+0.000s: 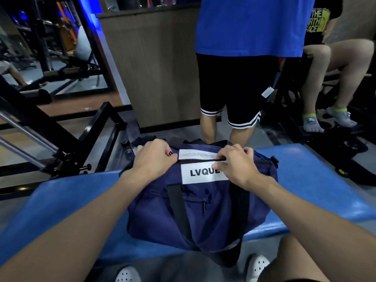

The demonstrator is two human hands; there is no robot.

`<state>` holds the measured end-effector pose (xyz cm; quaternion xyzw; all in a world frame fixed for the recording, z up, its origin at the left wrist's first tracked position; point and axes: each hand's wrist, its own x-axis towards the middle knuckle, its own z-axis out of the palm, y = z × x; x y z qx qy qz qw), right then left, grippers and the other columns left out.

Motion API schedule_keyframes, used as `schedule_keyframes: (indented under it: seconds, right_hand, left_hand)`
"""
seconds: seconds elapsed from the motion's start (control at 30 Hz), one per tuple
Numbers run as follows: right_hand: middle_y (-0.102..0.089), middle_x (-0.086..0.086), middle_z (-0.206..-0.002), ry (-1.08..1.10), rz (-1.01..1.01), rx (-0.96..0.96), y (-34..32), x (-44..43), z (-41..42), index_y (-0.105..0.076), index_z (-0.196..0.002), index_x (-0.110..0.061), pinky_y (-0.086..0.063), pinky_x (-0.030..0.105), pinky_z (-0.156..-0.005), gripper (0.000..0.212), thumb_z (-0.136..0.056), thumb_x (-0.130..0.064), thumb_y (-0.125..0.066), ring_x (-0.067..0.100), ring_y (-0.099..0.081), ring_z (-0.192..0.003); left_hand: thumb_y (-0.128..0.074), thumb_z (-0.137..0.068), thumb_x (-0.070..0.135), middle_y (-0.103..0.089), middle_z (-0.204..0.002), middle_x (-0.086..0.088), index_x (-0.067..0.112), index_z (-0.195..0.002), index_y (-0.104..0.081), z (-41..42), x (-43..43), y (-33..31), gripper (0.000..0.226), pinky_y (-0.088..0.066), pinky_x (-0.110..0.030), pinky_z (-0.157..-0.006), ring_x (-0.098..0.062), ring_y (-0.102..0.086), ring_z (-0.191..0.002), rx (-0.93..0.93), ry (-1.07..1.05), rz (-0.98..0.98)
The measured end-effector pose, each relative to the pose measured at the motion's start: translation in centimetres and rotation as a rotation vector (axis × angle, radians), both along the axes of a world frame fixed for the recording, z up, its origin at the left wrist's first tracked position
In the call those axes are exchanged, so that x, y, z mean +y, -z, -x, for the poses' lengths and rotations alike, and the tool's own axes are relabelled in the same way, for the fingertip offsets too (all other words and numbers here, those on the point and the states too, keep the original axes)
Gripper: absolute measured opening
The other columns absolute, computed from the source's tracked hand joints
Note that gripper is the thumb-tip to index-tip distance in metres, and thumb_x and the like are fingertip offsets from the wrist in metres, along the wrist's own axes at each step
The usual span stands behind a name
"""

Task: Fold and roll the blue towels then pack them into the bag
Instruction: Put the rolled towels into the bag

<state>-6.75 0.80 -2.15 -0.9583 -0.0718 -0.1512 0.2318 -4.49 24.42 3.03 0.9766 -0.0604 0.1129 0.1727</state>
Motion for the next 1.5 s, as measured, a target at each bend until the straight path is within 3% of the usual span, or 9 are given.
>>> schedule_keyframes:
  seconds: [0.1,0.37,0.6,0.7,0.8,0.9,1.0,1.3,1.5]
  right_hand:
    - [-0.054,-0.016,-0.090,0.018,0.007,-0.007,0.2,0.1,0.0,-0.056,-0.083,-0.032,-0.017,0.031,-0.088,0.015,-0.089,-0.039,-0.067,0.008,-0.042,-0.096]
    - [-0.054,-0.016,-0.088,0.025,-0.028,0.006,0.3,-0.1,0.2,-0.056,-0.087,-0.031,-0.018,0.030,-0.088,0.012,-0.090,-0.037,-0.066,0.007,-0.043,-0.094]
    - [-0.056,-0.015,-0.088,0.053,-0.065,0.049,0.1,-1.9,0.7,-0.058,-0.085,-0.035,-0.020,0.031,-0.089,0.012,-0.093,-0.027,-0.063,0.010,-0.047,-0.095]
    - [-0.058,-0.015,-0.097,0.066,-0.046,0.059,0.1,-2.8,1.0,-0.061,-0.093,-0.034,-0.020,0.033,-0.091,0.004,-0.092,-0.031,-0.062,0.011,-0.049,-0.100]
    - [-0.058,-0.014,-0.112,0.092,-0.041,0.126,0.1,-3.7,1.4,-0.064,-0.108,-0.033,-0.020,0.033,-0.096,0.026,-0.086,-0.019,-0.057,0.013,-0.048,-0.112]
    - [-0.054,-0.011,-0.120,0.137,0.091,0.195,0.4,-4.9,2.0,-0.062,-0.116,-0.032,-0.020,0.038,-0.097,0.037,-0.083,-0.018,-0.056,0.018,-0.043,-0.119]
    - [-0.056,-0.008,-0.109,0.201,0.182,0.188,0.9,-5.9,2.3,-0.063,-0.105,-0.032,-0.020,0.035,-0.086,0.017,-0.091,-0.025,-0.055,0.022,-0.045,-0.113]
    - [-0.059,-0.003,-0.093,0.222,0.022,-0.039,-1.7,-5.2,1.0,-0.058,-0.092,-0.020,-0.019,0.033,-0.085,0.005,-0.096,-0.019,-0.054,0.022,-0.051,-0.098]
    - [-0.059,-0.004,-0.094,0.198,-0.116,-0.123,-3.4,-3.5,0.3,-0.056,-0.094,-0.022,-0.018,0.029,-0.087,0.007,-0.096,-0.016,-0.055,0.016,-0.048,-0.093]
  left_hand:
    - [-0.064,-0.086,0.034,-0.067,-0.075,0.002,0.019,-0.074,-0.065,-0.3,2.5,-0.6,0.020,-0.035,-0.040,-0.089,-0.026,-0.061,-0.086,-0.051,-0.025,-0.123]
    - [-0.058,-0.090,0.034,-0.065,-0.096,-0.007,0.011,-0.092,-0.061,-0.5,6.9,-1.1,0.023,-0.031,-0.039,-0.074,-0.030,-0.059,-0.096,-0.245,-0.118,-0.497]
    - [-0.061,-0.090,0.030,-0.059,-0.103,-0.010,0.008,-0.102,-0.062,-0.7,7.4,-0.7,0.025,-0.040,-0.045,-0.078,-0.033,-0.057,-0.098,-0.281,-0.128,-0.598]
    - [-0.059,-0.091,0.037,-0.057,-0.118,-0.002,0.018,-0.120,-0.060,-0.7,7.3,-0.4,0.035,-0.036,-0.044,-0.089,-0.027,-0.053,-0.111,-0.249,0.120,-0.511]
    - [-0.062,-0.088,0.048,-0.058,-0.123,0.012,0.030,-0.122,-0.061,-0.2,7.4,0.2,0.038,-0.027,-0.039,-0.102,-0.015,-0.049,-0.119,-0.068,0.326,-0.481]
    - [-0.061,-0.092,0.043,-0.060,-0.116,0.013,0.031,-0.114,-0.063,-0.4,8.0,0.9,0.025,-0.026,-0.038,-0.103,-0.013,-0.050,-0.115,-0.067,0.269,-0.492]
    - [-0.060,-0.095,0.038,-0.061,-0.109,0.010,0.030,-0.107,-0.064,-0.5,8.1,1.0,0.015,-0.026,-0.039,-0.101,-0.016,-0.052,-0.110,-0.070,0.228,-0.446]
    - [-0.075,-0.087,0.019,-0.060,-0.082,0.003,0.014,-0.092,-0.068,-1.5,9.2,-2.9,0.010,-0.041,-0.032,-0.077,-0.021,-0.057,-0.085,0.021,0.139,-0.068]
    - [-0.069,-0.090,0.009,-0.062,-0.078,-0.004,0.010,-0.084,-0.064,-1.7,10.2,-2.8,0.008,-0.046,-0.037,-0.075,-0.024,-0.056,-0.080,-0.080,0.098,0.036]
